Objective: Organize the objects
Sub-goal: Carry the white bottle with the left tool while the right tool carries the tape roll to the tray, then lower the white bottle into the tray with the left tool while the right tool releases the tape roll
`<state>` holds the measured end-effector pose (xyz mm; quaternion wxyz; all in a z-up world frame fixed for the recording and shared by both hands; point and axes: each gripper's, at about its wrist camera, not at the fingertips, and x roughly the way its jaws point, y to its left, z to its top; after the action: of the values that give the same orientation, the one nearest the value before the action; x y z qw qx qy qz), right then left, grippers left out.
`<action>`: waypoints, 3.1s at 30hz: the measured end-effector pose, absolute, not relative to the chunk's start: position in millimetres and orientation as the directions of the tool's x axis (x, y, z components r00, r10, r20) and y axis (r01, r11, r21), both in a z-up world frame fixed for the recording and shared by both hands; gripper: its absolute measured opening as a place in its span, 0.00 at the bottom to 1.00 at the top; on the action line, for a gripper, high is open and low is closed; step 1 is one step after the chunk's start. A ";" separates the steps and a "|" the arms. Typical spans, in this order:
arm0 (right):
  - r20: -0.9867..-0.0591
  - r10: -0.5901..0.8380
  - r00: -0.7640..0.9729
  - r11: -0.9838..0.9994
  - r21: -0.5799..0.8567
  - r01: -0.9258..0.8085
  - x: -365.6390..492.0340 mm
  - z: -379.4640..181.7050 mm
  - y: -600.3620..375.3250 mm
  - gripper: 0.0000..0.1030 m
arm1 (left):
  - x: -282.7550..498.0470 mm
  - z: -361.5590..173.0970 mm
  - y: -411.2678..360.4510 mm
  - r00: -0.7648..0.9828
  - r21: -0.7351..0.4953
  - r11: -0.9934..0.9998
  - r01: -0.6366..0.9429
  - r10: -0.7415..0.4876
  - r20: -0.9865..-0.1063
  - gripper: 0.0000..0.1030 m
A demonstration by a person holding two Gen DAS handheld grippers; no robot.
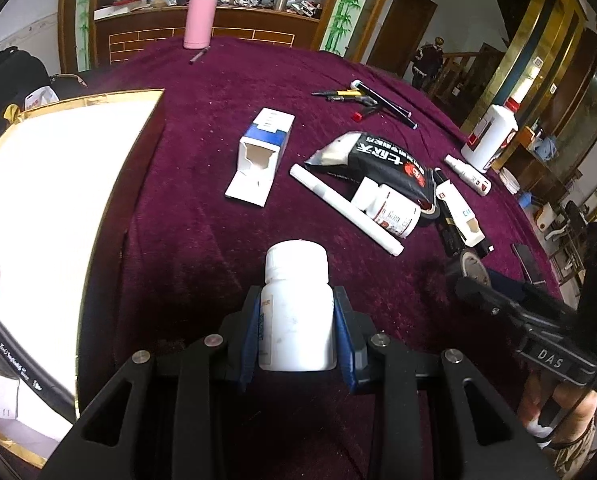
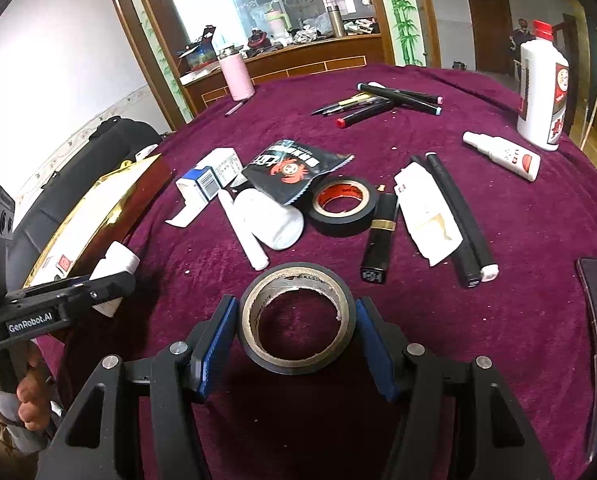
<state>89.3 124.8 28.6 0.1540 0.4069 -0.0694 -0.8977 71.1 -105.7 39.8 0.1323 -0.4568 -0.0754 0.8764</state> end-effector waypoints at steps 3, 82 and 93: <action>-0.708 -0.341 -0.618 -0.940 0.249 0.232 89.0 28.9 119.8 0.62 | 73.2 42.9 -110.8 -0.554 -0.262 -0.953 -0.153 0.302 -0.776 0.31; -0.636 -0.607 -0.477 -0.714 0.173 0.678 90.4 70.8 -73.9 0.63 | 133.1 74.9 -368.2 -0.611 -0.128 -0.934 0.335 -0.111 -0.784 0.32; -0.645 -0.660 -0.384 -0.628 0.193 0.754 79.4 69.0 -118.6 0.63 | 129.0 56.4 -368.5 -0.564 -0.035 -0.963 0.268 -0.127 -0.816 0.32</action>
<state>79.4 -118.6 69.0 0.4264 0.3550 0.0663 -0.8293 129.0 -368.5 56.4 -0.1121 -0.4531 -0.0773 0.8810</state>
